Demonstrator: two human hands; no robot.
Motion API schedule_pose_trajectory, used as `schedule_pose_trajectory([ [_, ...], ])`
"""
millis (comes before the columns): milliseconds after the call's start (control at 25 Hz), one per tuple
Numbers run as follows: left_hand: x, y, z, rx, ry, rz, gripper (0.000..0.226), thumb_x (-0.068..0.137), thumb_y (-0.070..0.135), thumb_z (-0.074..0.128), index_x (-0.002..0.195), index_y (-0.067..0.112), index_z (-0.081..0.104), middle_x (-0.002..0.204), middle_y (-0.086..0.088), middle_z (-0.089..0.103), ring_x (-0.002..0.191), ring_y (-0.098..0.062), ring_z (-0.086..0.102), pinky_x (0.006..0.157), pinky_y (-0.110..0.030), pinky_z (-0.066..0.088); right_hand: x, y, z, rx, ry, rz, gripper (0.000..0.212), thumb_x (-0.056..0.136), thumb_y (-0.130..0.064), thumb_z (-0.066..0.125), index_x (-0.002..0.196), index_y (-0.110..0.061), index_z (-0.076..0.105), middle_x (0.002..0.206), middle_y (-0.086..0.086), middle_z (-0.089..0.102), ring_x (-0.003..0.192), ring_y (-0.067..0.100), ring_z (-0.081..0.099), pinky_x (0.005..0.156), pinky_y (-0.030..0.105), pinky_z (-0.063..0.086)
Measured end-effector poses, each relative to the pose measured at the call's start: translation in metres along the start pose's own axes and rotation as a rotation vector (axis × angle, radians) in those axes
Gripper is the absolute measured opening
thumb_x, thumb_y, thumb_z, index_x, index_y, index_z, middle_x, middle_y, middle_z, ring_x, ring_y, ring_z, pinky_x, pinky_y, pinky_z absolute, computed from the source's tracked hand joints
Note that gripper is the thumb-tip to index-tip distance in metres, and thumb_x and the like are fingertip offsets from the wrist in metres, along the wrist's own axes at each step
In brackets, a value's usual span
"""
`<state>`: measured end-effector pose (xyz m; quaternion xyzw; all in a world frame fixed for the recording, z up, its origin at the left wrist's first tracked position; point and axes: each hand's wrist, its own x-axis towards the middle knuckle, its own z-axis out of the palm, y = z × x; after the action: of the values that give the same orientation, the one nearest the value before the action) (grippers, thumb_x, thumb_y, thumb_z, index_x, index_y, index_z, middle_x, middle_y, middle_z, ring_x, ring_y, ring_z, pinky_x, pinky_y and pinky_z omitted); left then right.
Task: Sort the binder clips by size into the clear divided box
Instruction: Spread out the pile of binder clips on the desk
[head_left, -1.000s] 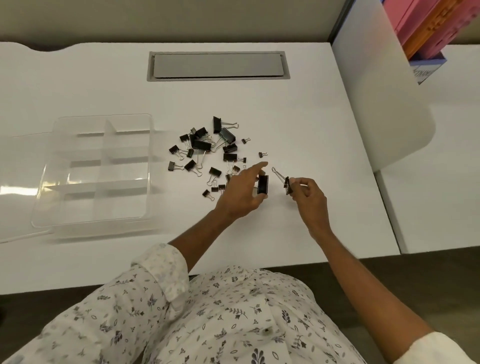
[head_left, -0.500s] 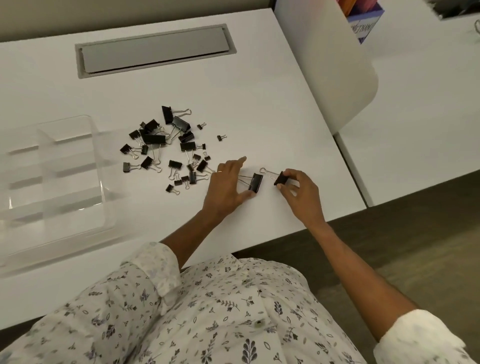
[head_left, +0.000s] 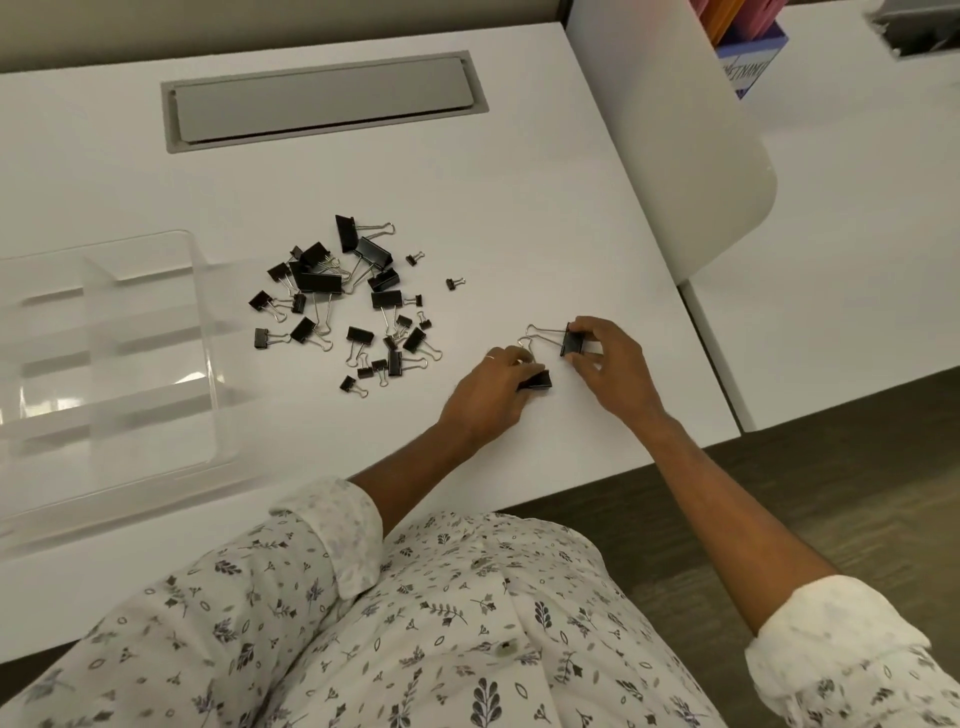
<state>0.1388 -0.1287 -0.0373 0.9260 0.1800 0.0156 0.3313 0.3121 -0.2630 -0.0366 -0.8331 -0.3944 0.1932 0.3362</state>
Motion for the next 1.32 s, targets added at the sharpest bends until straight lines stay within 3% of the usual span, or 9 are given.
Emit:
schedule_pose_trajectory([
  [160, -0.003, -0.003, 0.0, -0.058, 0.003, 0.025, 0.048, 0.099, 0.021, 0.064, 0.145, 0.016, 0.054, 0.151, -0.005, 0.05, 0.136, -0.025, 0.048, 0.106, -0.041, 0.05, -0.007, 0.0, -0.002, 0.018, 0.015, 0.027, 0.047, 0.092, -0.019, 0.075, 0.135, -0.018, 0.056, 0.138, -0.002, 0.058, 0.122, 0.014, 0.059, 0.096, 0.036, 0.059],
  [280, -0.011, -0.014, -0.012, -0.069, 0.094, 0.004, 0.053, 0.097, 0.031, 0.065, 0.145, 0.016, 0.051, 0.151, -0.004, 0.049, 0.136, -0.023, 0.048, 0.102, -0.036, 0.049, -0.004, -0.009, 0.003, -0.05, 0.111, 0.016, 0.044, 0.094, -0.034, 0.073, 0.133, -0.023, 0.056, 0.142, -0.006, 0.055, 0.13, 0.016, 0.053, 0.105, 0.025, 0.045],
  [440, -0.019, -0.06, -0.047, -0.058, 0.325, -0.148, 0.041, 0.099, 0.03, 0.062, 0.136, 0.013, 0.059, 0.138, -0.006, 0.06, 0.131, -0.023, 0.052, 0.107, -0.041, 0.047, 0.023, -0.047, 0.029, -0.084, 0.092, -0.119, 0.033, 0.099, -0.02, 0.066, 0.131, -0.014, 0.06, 0.14, -0.002, 0.057, 0.129, 0.017, 0.049, 0.1, 0.002, 0.033],
  [560, -0.026, -0.104, -0.084, 0.008, 0.446, -0.288, 0.038, 0.099, 0.023, 0.06, 0.134, 0.01, 0.059, 0.136, -0.009, 0.061, 0.13, -0.026, 0.052, 0.108, -0.043, 0.046, 0.06, -0.075, 0.065, -0.152, -0.027, -0.276, 0.032, 0.101, -0.014, 0.059, 0.132, -0.014, 0.06, 0.143, 0.003, 0.056, 0.129, 0.022, 0.05, 0.107, 0.019, 0.038],
  [680, -0.034, -0.142, -0.119, 0.089, 0.442, -0.417, 0.045, 0.097, 0.018, 0.061, 0.141, 0.008, 0.054, 0.146, -0.012, 0.053, 0.137, -0.031, 0.045, 0.114, -0.046, 0.042, 0.106, -0.109, 0.102, -0.21, -0.197, -0.372, 0.043, 0.1, -0.001, 0.051, 0.141, -0.013, 0.054, 0.152, 0.007, 0.048, 0.135, 0.028, 0.047, 0.114, 0.034, 0.039],
  [800, -0.038, -0.161, -0.139, 0.108, 0.421, -0.502, 0.048, 0.097, 0.02, 0.063, 0.143, 0.011, 0.054, 0.147, -0.009, 0.049, 0.137, -0.03, 0.042, 0.111, -0.045, 0.045, 0.15, -0.148, 0.125, -0.347, -0.346, -0.455, 0.077, 0.085, 0.02, 0.048, 0.152, -0.017, 0.042, 0.164, 0.005, 0.032, 0.144, 0.028, 0.039, 0.11, 0.037, 0.042],
  [880, -0.037, -0.167, -0.148, 0.127, 0.451, -0.508, 0.045, 0.096, 0.023, 0.063, 0.14, 0.012, 0.057, 0.138, -0.009, 0.053, 0.128, -0.031, 0.048, 0.101, -0.047, 0.051, 0.173, -0.164, 0.136, -0.425, -0.448, -0.501, 0.083, 0.082, 0.024, 0.048, 0.154, -0.016, 0.04, 0.165, 0.006, 0.029, 0.144, 0.03, 0.038, 0.11, 0.037, 0.043],
  [1080, -0.034, -0.179, -0.162, 0.119, 0.471, -0.583, 0.05, 0.09, 0.032, 0.072, 0.136, 0.016, 0.06, 0.129, -0.009, 0.054, 0.122, -0.029, 0.05, 0.09, -0.042, 0.051, 0.193, -0.174, 0.141, -0.414, -0.493, -0.591, 0.039, 0.1, -0.001, 0.054, 0.138, -0.008, 0.059, 0.151, 0.011, 0.048, 0.131, 0.031, 0.053, 0.104, 0.039, 0.048],
  [1320, -0.031, -0.183, -0.171, -0.002, 0.43, -0.631, 0.041, 0.086, 0.033, 0.078, 0.121, 0.016, 0.066, 0.122, -0.003, 0.06, 0.106, -0.022, 0.062, 0.086, -0.038, 0.052, 0.188, -0.168, 0.124, -0.255, -0.543, -0.552, 0.05, 0.091, -0.012, 0.074, 0.137, -0.015, 0.055, 0.139, 0.005, 0.051, 0.12, 0.021, 0.056, 0.093, 0.025, 0.043],
])
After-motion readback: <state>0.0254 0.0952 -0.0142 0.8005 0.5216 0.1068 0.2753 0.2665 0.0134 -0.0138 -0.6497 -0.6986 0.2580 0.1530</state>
